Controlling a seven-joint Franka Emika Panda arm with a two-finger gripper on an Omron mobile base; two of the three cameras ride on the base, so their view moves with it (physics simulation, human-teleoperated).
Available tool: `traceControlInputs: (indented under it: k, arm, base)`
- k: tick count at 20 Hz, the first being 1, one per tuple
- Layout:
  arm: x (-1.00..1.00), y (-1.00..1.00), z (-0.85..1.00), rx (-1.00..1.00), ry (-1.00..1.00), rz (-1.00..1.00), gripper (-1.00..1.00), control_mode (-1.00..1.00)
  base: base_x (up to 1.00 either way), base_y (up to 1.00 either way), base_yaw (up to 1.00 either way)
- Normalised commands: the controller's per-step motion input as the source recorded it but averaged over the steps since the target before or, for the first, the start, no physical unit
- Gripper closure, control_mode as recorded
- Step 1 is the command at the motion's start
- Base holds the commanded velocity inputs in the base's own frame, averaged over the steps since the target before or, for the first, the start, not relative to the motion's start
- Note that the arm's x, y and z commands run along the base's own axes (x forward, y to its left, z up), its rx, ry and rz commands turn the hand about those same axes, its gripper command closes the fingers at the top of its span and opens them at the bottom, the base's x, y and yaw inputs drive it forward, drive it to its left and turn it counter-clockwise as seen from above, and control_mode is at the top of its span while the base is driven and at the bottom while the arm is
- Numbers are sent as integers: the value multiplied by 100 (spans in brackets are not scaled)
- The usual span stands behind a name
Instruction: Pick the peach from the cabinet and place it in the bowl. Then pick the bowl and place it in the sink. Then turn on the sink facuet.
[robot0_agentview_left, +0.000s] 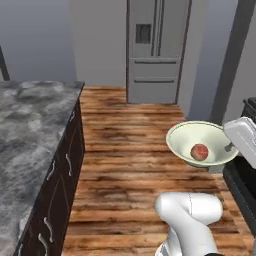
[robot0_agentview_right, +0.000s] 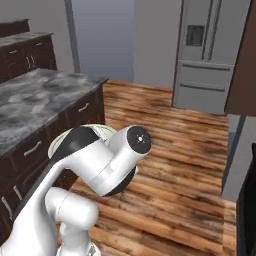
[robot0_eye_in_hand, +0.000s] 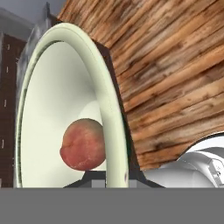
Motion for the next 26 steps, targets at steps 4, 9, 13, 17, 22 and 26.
traceControlInputs:
  k: [4, 9, 13, 17, 22, 26]
  arm:
    - [0, 0, 0, 0, 0, 0, 100, 100]
    - [0, 0, 0, 0, 0, 0, 100, 100]
    - [0, 0, 0, 0, 0, 0, 100, 100]
    - [0, 0, 0, 0, 0, 0, 100, 100]
    - [0, 0, 0, 0, 0, 0, 100, 100]
    - [0, 0, 0, 0, 0, 0, 100, 100]
  base:
    - [0, 0, 90]
    - [0, 0, 88]
    - [0, 0, 84]
    - [0, 0, 78]
    - [-1, 40, 59]
    - [0, 100, 29]
